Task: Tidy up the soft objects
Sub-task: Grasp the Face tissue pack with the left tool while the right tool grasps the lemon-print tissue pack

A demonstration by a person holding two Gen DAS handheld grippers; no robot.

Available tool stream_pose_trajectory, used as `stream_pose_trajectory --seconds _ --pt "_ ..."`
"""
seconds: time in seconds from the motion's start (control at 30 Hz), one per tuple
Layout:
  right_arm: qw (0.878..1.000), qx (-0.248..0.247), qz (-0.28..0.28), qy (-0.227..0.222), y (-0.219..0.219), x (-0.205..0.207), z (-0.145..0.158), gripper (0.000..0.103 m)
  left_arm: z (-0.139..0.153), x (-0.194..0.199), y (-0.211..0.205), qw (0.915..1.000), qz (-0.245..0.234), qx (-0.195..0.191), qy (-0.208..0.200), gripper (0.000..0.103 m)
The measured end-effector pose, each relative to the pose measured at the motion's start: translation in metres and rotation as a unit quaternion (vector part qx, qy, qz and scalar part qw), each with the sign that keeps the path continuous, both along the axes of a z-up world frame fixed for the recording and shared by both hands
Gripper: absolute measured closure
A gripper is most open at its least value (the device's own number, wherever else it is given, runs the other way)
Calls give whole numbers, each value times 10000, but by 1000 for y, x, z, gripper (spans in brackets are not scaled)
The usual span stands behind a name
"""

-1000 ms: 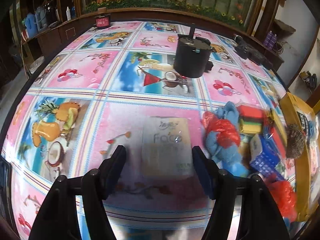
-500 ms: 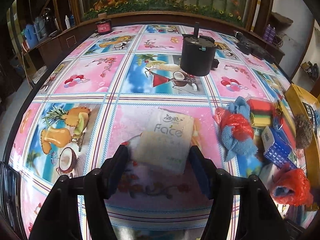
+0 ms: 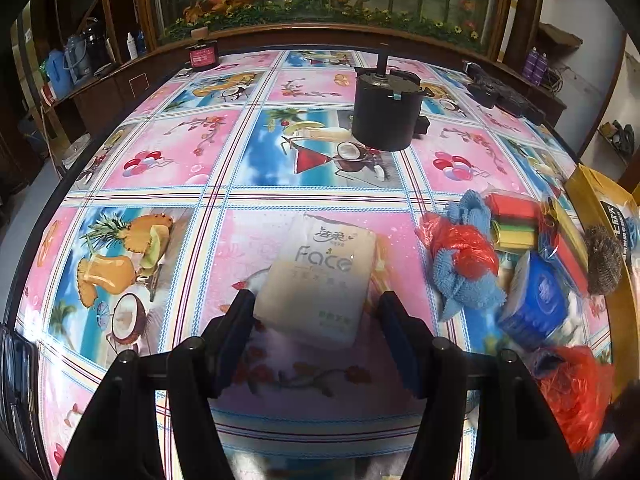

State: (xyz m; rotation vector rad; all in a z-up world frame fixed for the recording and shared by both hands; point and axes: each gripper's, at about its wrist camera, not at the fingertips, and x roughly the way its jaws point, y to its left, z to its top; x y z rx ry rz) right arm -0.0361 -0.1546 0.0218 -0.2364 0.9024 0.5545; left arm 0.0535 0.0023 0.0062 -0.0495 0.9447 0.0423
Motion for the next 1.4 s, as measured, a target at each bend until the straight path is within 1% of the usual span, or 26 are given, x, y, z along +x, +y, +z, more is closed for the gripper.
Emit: stream_pose_trajectory --seconds 0.07,0.23,0.3,0.47,0.63,0.73,0.83,0.97,1.0,1.07,1.13,1.23,1.27,1.33,1.4 --pt "9997 171 119 84 3 -8 3 49 0 0 0 10000 0 -14 2 39" --pt "9999 123 73 -43 2 -13 7 49 0 -1 0 10000 5 -17 -5 39" --pt "9999 119 48 -32 -1 -13 9 49 0 -1 -1 10000 5 3 -7 39" --pt "9995 283 97 82 -9 -15 14 49 -1 -1 -1 10000 4 6 -9 39" --pt "9995 237 64 206 -11 -14 7 49 -1 -1 -1 10000 7 12 -12 39" --pt "9997 197 68 143 -9 -16 5 49 -1 0 -1 10000 9 20 -12 39" --pt "9996 229 31 139 -7 -12 4 48 -1 0 -1 10000 7 19 -18 39" --pt "9992 283 -107 249 -2 -4 -1 46 0 0 -2 10000 -9 37 -34 40" --pt "9990 242 -179 316 -1 -3 -3 46 0 0 -2 10000 -15 27 -39 46" --pt "9985 254 -279 407 0 -2 -6 46 1 0 -1 10000 -3 8 -68 54" --pt "9984 241 -345 385 1 -3 -7 46 1 0 0 10000 -3 -19 -61 54" --pt "9974 312 -510 409 2 -2 -9 46 2 -3 3 9999 -11 -153 -62 54" --pt "9971 361 -558 378 1 -3 -10 48 3 -3 5 9996 -14 -259 -61 54" --pt "9968 384 -606 358 0 -6 -10 49 4 -3 10 9987 -19 -506 -55 55" --pt "9959 537 -628 381 -3 -8 -6 49 5 -3 16 9956 -93 -933 -44 55"
